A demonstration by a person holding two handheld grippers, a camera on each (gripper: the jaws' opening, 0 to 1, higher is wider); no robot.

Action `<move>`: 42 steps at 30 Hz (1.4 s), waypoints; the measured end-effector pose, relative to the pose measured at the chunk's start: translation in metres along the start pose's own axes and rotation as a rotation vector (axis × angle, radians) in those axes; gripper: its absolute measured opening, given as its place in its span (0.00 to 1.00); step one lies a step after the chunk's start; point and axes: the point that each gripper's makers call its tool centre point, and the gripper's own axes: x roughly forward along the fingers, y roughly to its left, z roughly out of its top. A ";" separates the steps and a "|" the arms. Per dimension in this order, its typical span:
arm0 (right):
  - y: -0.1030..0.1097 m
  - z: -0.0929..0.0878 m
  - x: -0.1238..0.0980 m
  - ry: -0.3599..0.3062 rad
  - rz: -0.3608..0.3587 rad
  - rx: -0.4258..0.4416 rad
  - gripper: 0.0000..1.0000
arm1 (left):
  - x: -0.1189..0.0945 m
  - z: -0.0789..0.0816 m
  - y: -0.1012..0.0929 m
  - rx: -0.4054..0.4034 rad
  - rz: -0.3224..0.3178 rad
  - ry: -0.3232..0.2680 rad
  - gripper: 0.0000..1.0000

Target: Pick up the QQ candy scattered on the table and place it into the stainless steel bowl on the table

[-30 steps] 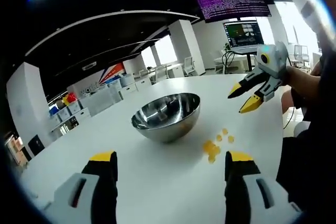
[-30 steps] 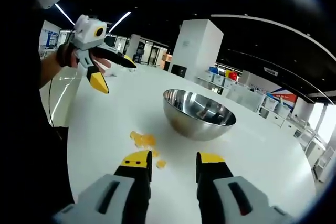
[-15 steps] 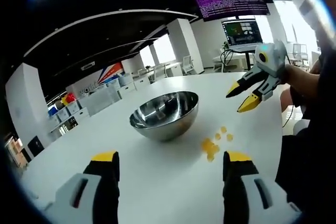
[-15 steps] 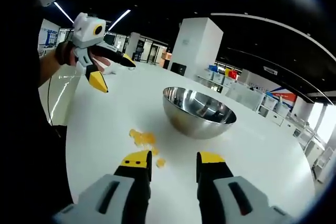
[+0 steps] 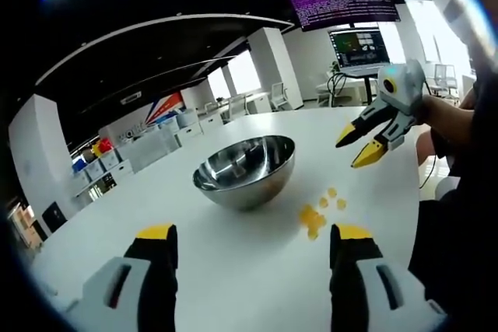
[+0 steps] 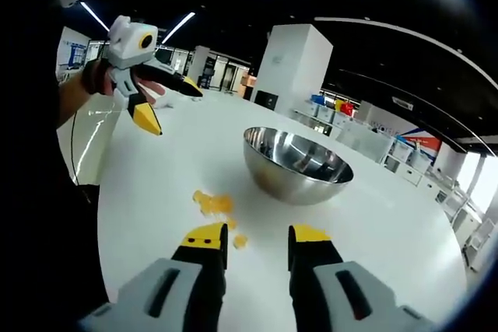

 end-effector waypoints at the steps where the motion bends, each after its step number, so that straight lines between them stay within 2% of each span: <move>1: 0.000 0.000 0.000 0.001 -0.001 0.001 0.28 | 0.000 0.000 0.000 0.000 0.000 0.001 0.80; 8: -0.005 -0.002 0.003 0.002 -0.023 0.014 0.27 | 0.000 -0.001 0.000 0.002 0.001 0.006 0.80; 12: -0.007 -0.008 0.015 0.020 -0.045 0.041 0.20 | 0.000 -0.001 0.001 -0.001 0.005 0.004 0.80; 14: 0.001 -0.014 0.021 0.042 -0.008 0.061 0.20 | 0.000 -0.001 0.000 -0.002 0.001 0.001 0.80; 24: 0.013 -0.025 0.044 0.065 0.030 0.080 0.19 | 0.003 -0.007 0.002 -0.016 -0.007 0.008 0.79; 30: 0.014 -0.036 0.050 0.096 0.033 0.104 0.16 | 0.008 -0.010 0.001 -0.023 -0.019 0.014 0.79; 42: 0.020 -0.041 0.054 0.113 0.046 0.108 0.14 | 0.012 -0.012 0.002 -0.021 -0.028 0.013 0.78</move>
